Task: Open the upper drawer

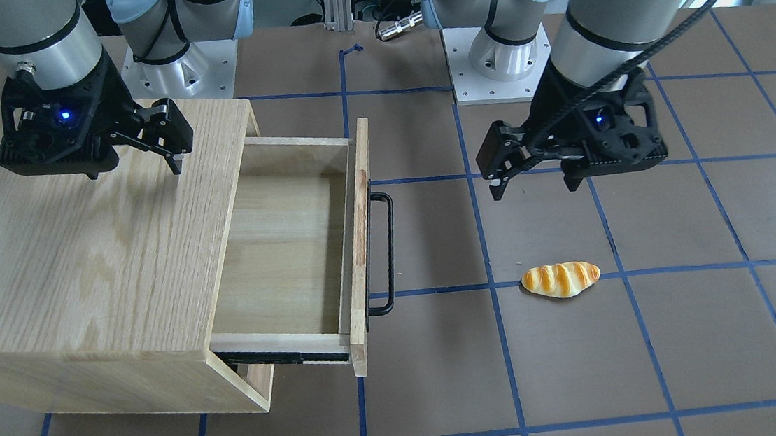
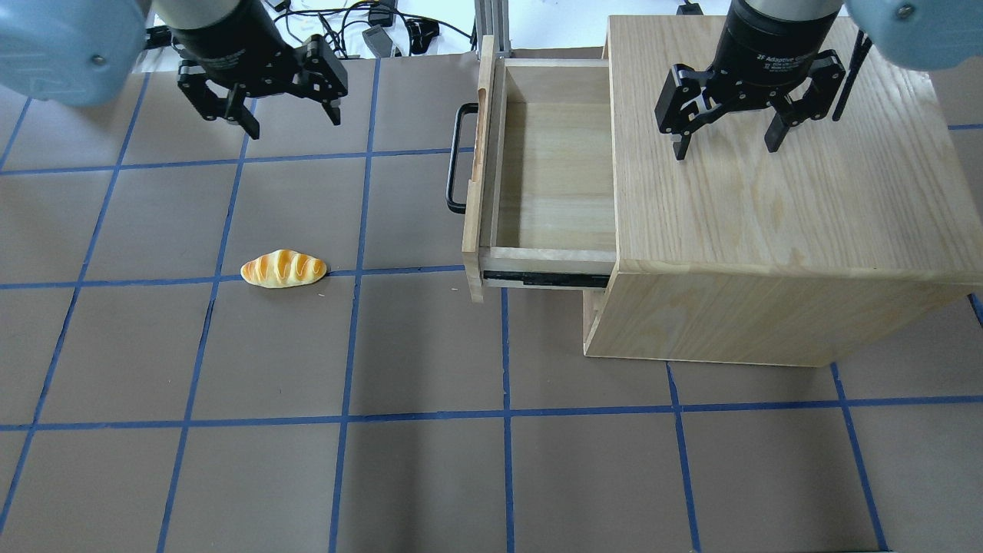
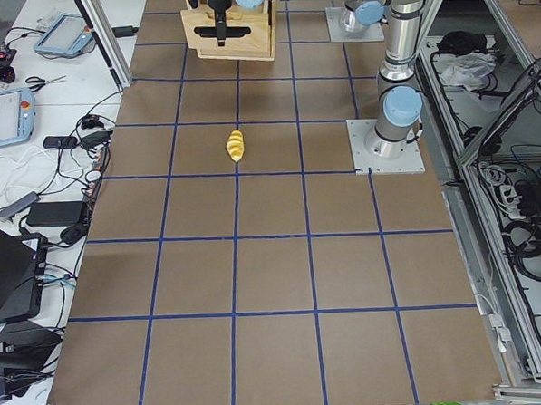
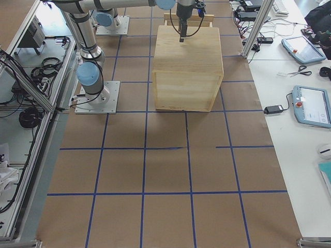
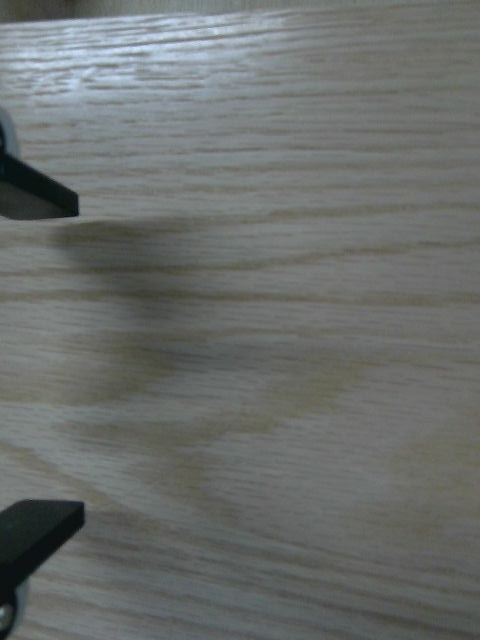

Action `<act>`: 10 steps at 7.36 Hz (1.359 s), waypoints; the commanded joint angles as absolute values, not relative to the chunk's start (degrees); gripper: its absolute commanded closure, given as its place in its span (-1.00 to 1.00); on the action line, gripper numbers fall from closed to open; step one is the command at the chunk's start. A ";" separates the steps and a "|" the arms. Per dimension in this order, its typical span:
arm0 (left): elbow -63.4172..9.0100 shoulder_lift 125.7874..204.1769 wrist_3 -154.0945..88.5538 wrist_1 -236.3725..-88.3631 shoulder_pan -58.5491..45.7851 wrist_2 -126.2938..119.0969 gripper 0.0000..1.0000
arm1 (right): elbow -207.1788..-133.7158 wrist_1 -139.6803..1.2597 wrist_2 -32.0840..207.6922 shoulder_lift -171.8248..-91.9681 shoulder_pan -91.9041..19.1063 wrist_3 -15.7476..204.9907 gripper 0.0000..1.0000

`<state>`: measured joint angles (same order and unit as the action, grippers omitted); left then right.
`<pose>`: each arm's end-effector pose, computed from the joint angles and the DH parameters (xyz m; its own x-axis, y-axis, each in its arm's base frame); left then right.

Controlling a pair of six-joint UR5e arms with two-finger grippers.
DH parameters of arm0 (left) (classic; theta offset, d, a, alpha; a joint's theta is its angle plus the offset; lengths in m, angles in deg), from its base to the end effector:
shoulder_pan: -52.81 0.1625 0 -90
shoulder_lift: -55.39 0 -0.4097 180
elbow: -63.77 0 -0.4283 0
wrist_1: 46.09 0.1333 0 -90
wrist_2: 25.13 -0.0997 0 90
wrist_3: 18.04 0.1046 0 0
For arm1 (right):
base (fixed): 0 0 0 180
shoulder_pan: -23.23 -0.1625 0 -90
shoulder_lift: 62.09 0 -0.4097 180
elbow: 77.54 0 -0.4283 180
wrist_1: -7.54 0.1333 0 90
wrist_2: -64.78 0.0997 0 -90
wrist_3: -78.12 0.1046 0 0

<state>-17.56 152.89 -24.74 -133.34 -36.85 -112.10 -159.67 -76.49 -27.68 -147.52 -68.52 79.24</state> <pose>-0.1353 -0.5891 0.4800 -0.9911 -0.1187 0.0604 -0.1224 0.9906 -0.0617 0.1457 -0.5508 0.4865 -0.9990 -0.0130 0.0438 -0.0110 0.9989 0.0457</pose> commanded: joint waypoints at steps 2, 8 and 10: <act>-18.14 151.28 -23.58 -135.12 -34.20 -120.18 -1.00 | -159.72 -76.49 -27.68 -147.52 -68.53 79.18 -1.00; -20.78 150.31 -22.70 -134.51 -34.73 -116.64 -1.00 | -159.63 -76.49 -27.68 -147.52 -68.53 79.18 -1.00; -21.22 150.05 -21.47 -134.51 -34.73 -116.63 -1.00 | -159.63 -76.49 -27.68 -147.52 -68.53 79.18 -1.00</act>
<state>-21.03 150.17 -22.06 -134.53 -34.74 -116.76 -159.63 -76.49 -27.68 -147.52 -68.52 79.22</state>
